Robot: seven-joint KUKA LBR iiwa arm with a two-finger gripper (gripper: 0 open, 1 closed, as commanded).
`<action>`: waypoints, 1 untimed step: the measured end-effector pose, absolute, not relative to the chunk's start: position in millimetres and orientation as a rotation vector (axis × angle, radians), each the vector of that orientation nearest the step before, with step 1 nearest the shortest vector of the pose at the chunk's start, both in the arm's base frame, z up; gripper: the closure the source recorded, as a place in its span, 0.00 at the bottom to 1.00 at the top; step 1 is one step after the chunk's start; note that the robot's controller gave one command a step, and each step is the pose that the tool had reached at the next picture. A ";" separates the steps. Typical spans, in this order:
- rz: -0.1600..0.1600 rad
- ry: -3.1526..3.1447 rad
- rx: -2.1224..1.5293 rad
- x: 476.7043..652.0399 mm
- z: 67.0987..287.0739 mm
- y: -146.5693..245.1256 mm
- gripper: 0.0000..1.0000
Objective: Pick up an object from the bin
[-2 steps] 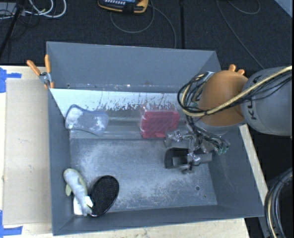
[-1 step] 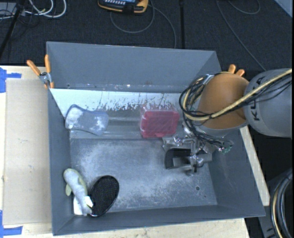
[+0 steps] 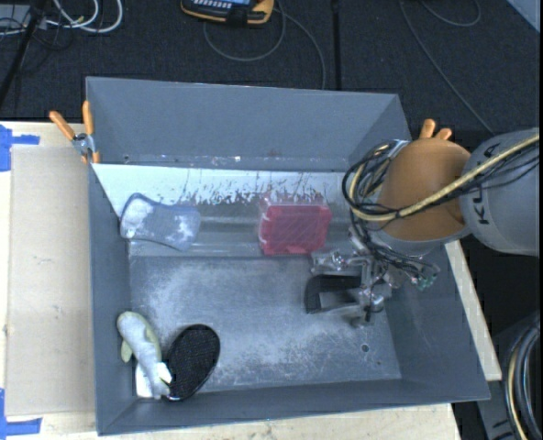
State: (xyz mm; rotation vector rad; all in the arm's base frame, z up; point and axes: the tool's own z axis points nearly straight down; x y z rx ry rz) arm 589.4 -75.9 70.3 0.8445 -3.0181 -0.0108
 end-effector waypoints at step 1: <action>-0.010 -2.887 1.231 602.7 69.7 -56.7 1.00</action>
Offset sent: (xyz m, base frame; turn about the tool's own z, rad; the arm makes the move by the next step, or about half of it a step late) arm 0.0000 0.0000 0.0000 0.0000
